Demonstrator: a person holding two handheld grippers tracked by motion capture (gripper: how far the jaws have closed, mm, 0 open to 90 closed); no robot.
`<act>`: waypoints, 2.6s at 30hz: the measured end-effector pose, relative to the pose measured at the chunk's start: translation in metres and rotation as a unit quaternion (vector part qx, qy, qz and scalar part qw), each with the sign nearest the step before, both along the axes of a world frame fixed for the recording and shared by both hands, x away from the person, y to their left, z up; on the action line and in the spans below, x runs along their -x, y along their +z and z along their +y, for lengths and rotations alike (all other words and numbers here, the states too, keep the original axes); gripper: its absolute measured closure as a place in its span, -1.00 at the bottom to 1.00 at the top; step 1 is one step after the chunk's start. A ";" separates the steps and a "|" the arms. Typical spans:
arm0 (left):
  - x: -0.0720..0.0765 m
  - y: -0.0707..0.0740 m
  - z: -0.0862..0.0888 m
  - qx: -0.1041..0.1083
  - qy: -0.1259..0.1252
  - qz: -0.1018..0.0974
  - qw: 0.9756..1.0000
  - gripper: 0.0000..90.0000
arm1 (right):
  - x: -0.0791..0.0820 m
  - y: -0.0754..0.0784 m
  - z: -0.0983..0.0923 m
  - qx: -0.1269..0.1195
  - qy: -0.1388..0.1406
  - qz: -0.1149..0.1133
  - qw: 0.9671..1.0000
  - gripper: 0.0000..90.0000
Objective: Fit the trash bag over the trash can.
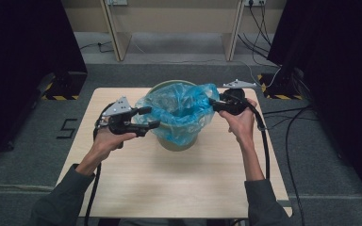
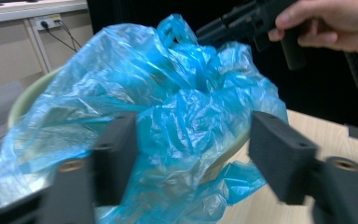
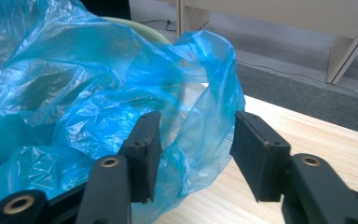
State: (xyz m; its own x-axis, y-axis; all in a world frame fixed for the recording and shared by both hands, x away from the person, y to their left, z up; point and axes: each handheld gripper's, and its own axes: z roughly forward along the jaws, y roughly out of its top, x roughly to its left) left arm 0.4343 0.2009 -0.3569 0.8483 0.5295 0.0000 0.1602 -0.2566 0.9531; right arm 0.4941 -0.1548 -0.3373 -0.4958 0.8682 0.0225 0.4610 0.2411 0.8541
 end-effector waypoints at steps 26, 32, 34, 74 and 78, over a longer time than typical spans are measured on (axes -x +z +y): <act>-0.007 -0.047 0.043 -0.063 0.009 0.028 0.998 0.92 | -0.020 -0.037 0.008 0.070 0.029 0.019 0.997 0.98; 0.003 -0.034 0.054 -0.029 -0.005 0.026 0.999 0.41 | -0.013 -0.025 -0.002 0.081 0.009 0.011 0.997 0.35; 0.008 -0.022 0.058 -0.017 -0.010 0.015 1.000 0.21 | -0.004 -0.012 -0.007 0.067 -0.006 -0.012 0.998 0.17; -0.066 0.012 0.026 0.045 0.068 0.099 0.992 -0.17 | 0.024 0.027 0.045 0.036 0.019 -0.032 0.999 -0.16; -0.074 0.010 0.013 0.037 0.052 0.120 0.991 -0.10 | 0.027 0.014 0.046 0.041 0.021 -0.015 0.999 -0.17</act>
